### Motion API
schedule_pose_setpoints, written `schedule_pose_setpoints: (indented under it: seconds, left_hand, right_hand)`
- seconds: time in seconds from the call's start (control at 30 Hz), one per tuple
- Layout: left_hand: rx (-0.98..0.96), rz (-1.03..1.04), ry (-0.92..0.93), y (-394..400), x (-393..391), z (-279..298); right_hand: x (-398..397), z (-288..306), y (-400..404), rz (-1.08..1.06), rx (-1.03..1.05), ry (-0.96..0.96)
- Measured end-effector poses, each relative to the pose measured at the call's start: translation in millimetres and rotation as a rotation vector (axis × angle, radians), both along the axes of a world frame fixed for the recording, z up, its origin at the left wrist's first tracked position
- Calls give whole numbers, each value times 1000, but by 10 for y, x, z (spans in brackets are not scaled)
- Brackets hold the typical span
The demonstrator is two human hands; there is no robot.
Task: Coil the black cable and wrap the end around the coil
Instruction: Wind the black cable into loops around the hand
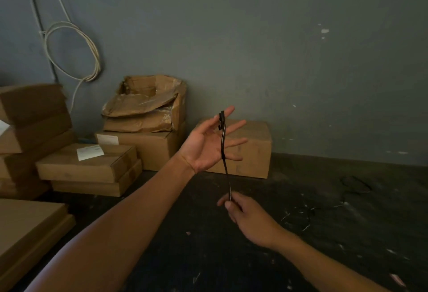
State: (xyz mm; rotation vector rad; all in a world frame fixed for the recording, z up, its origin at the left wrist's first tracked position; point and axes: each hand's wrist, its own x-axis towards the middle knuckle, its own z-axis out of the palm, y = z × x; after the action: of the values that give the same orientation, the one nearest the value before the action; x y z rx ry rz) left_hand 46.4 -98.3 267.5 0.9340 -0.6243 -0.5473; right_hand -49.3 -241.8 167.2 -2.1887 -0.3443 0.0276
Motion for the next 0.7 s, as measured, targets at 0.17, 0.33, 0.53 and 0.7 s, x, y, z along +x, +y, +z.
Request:
schedule_pose_setpoints:
  seconds: [0.17,0.33,0.53,0.7]
  left_hand:
    - [75,151,9,131,84,-82]
    - [134,237,49,121,126,-308]
    - [234,215,51,31,92,-487]
    - [435,70,-41,5,-33,-627]
  right_hand:
    - [-61,201,-51,0,-122,-192]
    - [-110,438,-62,19,-281,-346]
    - [-129,772,-111,7,-401,-408]
    - [59,1132,-364,-129,-563,-483]
